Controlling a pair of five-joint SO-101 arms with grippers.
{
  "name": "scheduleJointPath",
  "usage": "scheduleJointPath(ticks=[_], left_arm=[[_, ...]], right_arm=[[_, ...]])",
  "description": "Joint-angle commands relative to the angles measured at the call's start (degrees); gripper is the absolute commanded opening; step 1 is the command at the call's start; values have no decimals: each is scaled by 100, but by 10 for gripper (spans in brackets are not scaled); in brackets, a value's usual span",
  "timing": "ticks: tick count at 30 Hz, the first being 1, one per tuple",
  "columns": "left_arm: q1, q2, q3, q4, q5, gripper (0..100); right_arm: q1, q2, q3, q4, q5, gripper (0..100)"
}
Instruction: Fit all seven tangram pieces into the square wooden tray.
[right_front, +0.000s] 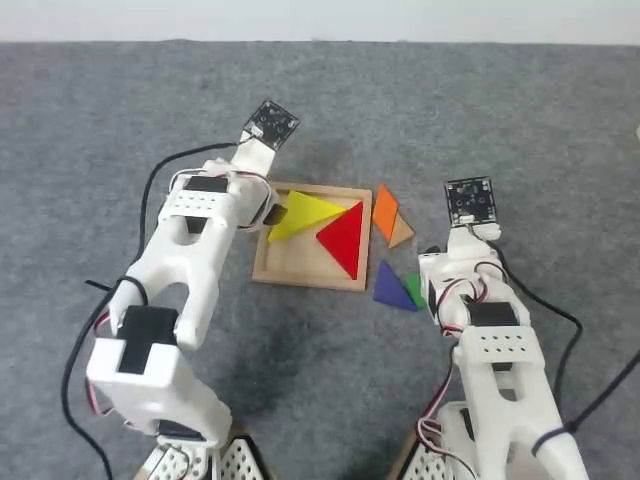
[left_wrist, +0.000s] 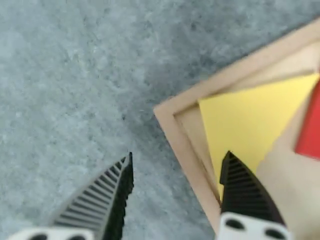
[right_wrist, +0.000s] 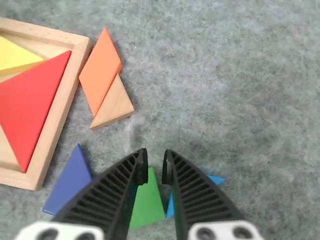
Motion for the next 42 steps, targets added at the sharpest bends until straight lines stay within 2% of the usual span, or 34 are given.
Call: scheduleJointPath(ticks=[1,5,10,15,19,23,31,42], left_arm=[[202,-44,-215,369,-53,276],[422,141,-321,316,-229,276],[422,967,-1068,413,-220,276],[492,1512,-1974,1125,-255,291],[607,1890,-2501,1618,-589,292],[589,2268,-3055,1996,-527,293],[448,2338,-3213,1363,105,291],[-202,2127,-3187,1046,105,290]], right_arm=[[-40,-136,-35,-119,62,65],[-40,-136,-35,-110,62,65],[-40,-136,-35,-101,62,65],[-48,-136,-35,-110,62,65],[-48,-136,-35,-110,62,65],[-48,-136,-35,-110,62,65],[-48,-136,-35,-110,62,65],[-48,-136,-35,-110,62,65]])
